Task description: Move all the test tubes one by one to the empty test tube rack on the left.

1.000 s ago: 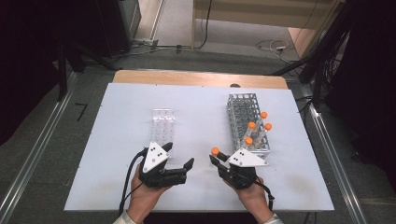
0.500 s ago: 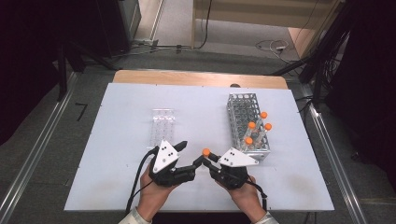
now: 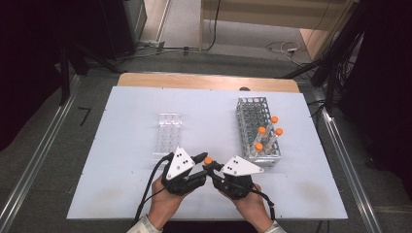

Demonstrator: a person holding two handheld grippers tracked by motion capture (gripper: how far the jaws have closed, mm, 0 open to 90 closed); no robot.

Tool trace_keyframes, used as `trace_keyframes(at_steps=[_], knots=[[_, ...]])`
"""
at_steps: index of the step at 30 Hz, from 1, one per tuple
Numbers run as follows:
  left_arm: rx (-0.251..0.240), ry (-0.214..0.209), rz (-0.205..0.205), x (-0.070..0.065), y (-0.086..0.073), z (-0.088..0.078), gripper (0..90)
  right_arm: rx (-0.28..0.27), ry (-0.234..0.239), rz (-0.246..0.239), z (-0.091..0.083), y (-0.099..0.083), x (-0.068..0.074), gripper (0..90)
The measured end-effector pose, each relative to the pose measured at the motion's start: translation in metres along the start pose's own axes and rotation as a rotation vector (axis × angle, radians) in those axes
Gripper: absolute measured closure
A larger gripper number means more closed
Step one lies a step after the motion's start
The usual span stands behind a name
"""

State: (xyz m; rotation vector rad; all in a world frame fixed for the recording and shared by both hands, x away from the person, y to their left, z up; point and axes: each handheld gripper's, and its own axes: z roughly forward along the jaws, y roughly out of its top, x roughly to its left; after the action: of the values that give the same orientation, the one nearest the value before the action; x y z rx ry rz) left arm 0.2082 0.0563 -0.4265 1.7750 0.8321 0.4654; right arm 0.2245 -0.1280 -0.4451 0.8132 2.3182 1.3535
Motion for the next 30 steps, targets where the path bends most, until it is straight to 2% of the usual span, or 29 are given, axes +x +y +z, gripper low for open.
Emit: trace_keyframes(at_steps=[4, 11, 14, 16, 18, 22, 27, 30], knots=[[0.001, 0.008, 0.005, 0.001, -0.001, 0.000, 68.0, -0.003, 0.001, 0.002, -0.001, 0.000, -0.001, 72.1], [0.005, 0.011, 0.007, 0.001, -0.001, 0.000, 69.9, 0.005, 0.008, 0.006, -0.001, 0.000, -0.001, 71.2], [0.008, 0.014, 0.003, 0.002, 0.000, -0.002, 70.0, 0.013, 0.037, 0.018, -0.001, 0.001, -0.002, 53.0], [0.007, 0.015, 0.002, 0.003, 0.000, -0.002, 70.0, 0.016, 0.034, 0.012, -0.001, 0.002, -0.003, 44.0], [0.002, 0.016, -0.007, 0.006, 0.001, -0.004, 70.0, 0.019, 0.027, 0.014, -0.003, 0.002, -0.004, 38.8], [-0.005, 0.018, -0.028, 0.012, 0.004, -0.007, 70.1, 0.015, 0.016, 0.031, -0.007, 0.001, -0.008, 34.8], [-0.027, 0.019, -0.048, 0.021, 0.013, -0.011, 70.1, 0.010, 0.004, 0.038, -0.013, 0.000, -0.012, 34.2], [-0.030, 0.034, -0.051, 0.026, 0.019, -0.012, 70.1, 0.009, -0.001, 0.045, -0.016, -0.002, -0.014, 34.2]])
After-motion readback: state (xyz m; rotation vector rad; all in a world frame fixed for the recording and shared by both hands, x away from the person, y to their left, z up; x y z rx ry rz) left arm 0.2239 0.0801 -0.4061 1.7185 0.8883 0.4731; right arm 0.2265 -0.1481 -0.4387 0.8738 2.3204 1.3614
